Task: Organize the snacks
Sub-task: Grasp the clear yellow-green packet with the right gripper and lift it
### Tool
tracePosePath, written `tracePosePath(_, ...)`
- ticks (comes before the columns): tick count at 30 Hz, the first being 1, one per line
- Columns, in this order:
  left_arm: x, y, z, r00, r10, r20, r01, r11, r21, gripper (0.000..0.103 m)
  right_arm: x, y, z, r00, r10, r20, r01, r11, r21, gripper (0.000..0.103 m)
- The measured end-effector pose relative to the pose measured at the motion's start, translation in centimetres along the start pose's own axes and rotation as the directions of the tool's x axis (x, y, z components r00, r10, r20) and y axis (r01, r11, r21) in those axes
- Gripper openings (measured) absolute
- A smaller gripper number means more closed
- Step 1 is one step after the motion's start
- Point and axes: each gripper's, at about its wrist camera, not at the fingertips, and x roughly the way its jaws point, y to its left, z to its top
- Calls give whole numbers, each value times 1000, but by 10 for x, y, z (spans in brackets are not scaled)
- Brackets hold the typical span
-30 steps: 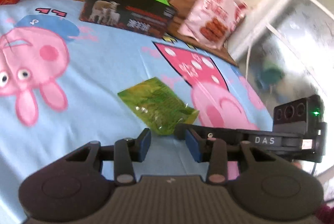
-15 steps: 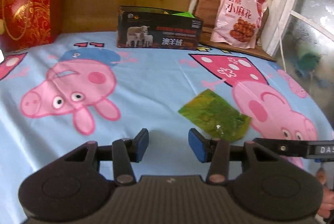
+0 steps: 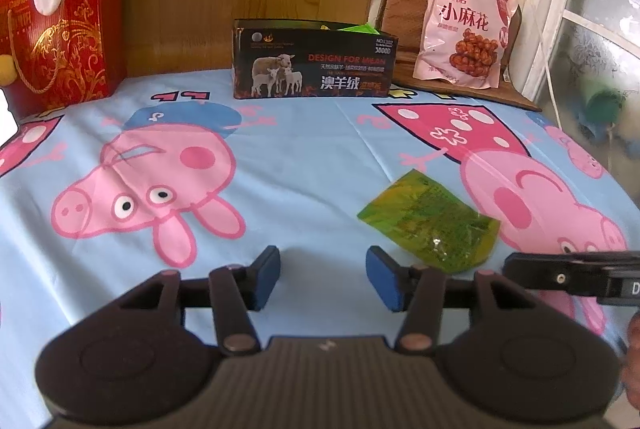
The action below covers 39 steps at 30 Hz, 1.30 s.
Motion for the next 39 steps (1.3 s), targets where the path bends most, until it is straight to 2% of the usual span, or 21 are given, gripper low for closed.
tracePosePath(3,2,1,1,1000,6,6,-6,1000,8,50,-1,6,0,999,-52,17,53,998,-45,25)
tracePosePath(7,4,2,1,1000,19,19,-20,1000,23,53,0,4,1,996,-81,33,82,996,-36,25)
tracePosePath(13,8,2,1,999,29,30,-30,998,50,60,-1,-10,6,999,-38,29,35,995,88,26)
tracePosePath(16,10,1,0,998,50,41,-52,996,66,65,0,-16,8,1000,-12,28,8,988,155,26)
tracePosePath(20,12,1,-2,997,54,48,-58,995,76,78,-1,-26,10,999,27,29,-33,970,242,26)
tracePosePath(22,13,2,-2,997,56,50,-59,995,76,79,-1,-30,10,999,44,32,-51,959,279,25)
tracePosePath(31,15,6,-1,998,36,55,-39,997,66,89,8,-29,18,999,50,14,-52,954,297,24)
tracePosePath(33,16,8,0,998,38,56,-41,998,54,91,16,-27,22,999,51,11,-52,957,284,18)
tracePosePath(39,17,10,0,997,46,56,-48,998,44,93,32,-23,33,999,38,6,-38,972,233,17)
